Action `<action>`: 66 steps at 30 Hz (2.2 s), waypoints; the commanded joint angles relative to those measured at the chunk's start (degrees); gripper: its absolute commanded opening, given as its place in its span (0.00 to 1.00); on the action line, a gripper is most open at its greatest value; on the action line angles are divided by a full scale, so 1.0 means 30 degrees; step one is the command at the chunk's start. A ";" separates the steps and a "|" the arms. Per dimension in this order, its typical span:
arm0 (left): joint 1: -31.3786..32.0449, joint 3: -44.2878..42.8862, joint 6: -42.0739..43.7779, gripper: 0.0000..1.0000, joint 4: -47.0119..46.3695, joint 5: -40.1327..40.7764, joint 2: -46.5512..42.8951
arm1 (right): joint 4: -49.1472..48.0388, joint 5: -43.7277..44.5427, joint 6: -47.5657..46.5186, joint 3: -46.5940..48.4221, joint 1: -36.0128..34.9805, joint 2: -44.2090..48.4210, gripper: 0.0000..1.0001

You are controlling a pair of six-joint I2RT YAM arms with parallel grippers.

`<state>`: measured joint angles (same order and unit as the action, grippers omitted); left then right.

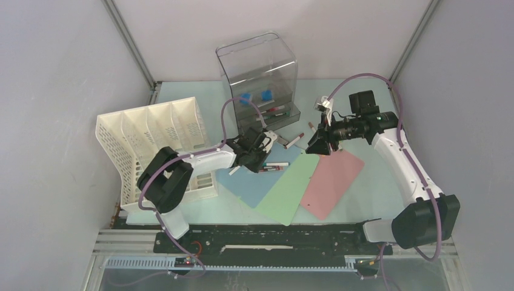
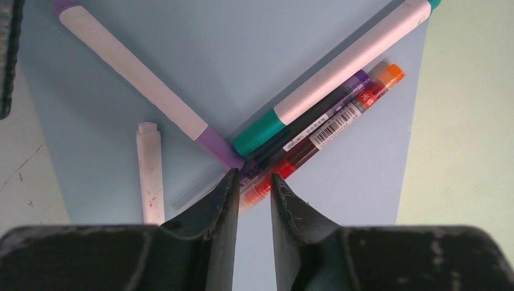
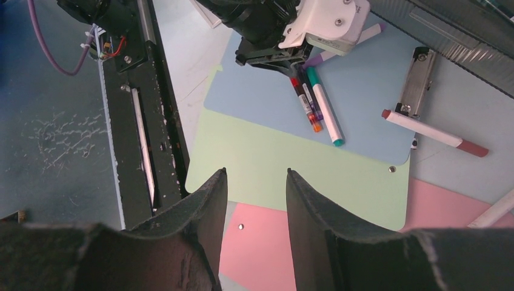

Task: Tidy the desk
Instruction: Pick up the stationery from the center of the board.

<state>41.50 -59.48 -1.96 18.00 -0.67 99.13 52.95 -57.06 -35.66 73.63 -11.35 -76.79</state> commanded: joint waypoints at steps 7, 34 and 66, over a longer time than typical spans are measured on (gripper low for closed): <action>0.0068 -0.0541 0.0390 0.20 0.0195 -0.0586 0.0060 | 0.0046 -0.0064 -0.0261 0.0017 -0.0211 -0.0154 0.48; 0.1104 -0.0164 0.0911 0.21 0.0786 -0.0147 -0.0153 | 0.0038 0.0013 -0.0272 0.0013 -0.0360 -0.0209 0.48; 0.2560 0.2323 0.1638 0.00 -0.2724 0.3490 -0.5538 | 0.0067 0.0066 -0.0301 0.0017 -0.0441 0.0029 0.49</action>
<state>48.73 -52.23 -0.80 13.72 6.76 85.84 52.95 -56.49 -35.70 73.63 -12.16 -77.19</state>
